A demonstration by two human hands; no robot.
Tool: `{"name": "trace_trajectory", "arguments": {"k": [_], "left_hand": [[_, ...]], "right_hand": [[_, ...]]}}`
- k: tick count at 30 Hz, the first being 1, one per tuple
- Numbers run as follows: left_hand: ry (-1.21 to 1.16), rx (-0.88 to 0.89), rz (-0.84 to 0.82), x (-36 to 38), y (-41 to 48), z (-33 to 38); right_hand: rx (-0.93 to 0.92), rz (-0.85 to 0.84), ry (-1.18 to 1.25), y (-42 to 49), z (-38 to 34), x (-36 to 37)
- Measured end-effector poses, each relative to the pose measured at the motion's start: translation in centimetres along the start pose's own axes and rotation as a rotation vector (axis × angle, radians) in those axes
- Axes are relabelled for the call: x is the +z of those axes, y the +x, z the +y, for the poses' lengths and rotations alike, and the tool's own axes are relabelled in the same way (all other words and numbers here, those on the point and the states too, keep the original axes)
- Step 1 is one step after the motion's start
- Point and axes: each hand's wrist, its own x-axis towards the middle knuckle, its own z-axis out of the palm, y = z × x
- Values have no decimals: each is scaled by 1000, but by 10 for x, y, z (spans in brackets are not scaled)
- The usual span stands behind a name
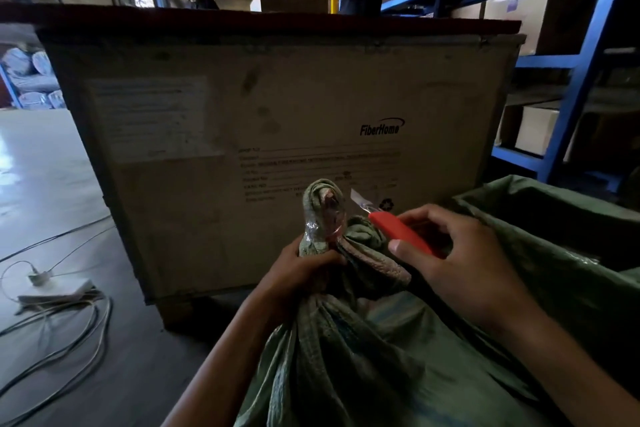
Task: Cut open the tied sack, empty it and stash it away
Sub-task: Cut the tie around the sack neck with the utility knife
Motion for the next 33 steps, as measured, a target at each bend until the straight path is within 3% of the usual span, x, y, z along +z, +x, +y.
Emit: {"name": "trace_trajectory", "arguments": {"k": [7,11,19,22,27,33], "left_hand": [[-200,4,-139,-4,-1,3],[-345,-90,-43,-2,0,6],[-570,-161,-14,-11,9,2],[-550,-171,8,-9,13,-4],[-439,-167,127,-20,25,-14],[-235,-76,239,-22,21,-9]], "right_hand": [[47,7,30,-5,12,15],[39,48,65,-4,18,20],[38,52,163,-1,27,32],[7,-36,159,-4,26,39],[-76,-90,-108,-9,33,51],[-149,-200,-254,-17,28,51]]}}
